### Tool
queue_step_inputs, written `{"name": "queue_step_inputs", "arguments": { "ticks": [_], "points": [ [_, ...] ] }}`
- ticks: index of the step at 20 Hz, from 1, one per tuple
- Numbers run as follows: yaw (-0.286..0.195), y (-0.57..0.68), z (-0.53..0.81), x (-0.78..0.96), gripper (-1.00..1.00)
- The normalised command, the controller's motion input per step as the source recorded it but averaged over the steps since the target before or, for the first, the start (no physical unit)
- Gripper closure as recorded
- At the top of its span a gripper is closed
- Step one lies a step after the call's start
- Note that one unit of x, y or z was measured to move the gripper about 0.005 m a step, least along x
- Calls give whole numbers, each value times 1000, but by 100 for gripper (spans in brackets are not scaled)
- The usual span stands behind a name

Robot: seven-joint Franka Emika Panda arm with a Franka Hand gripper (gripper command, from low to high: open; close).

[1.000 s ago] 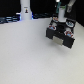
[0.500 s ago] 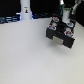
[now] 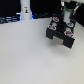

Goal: Open the kcup holder, insert the kcup into the holder, and close the kcup holder

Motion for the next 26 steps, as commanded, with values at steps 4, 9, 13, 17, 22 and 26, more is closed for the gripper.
{"name": "queue_step_inputs", "arguments": {
  "ticks": [4, 9, 13, 17, 22, 26],
  "points": [
    [47, 80, -196, -138, 100],
    [15, 9, -164, -12, 100],
    [19, 31, -201, -32, 100],
    [26, 48, -203, -24, 100],
    [26, 19, -162, -78, 100],
    [-17, -159, 56, -116, 100]
  ]
}}
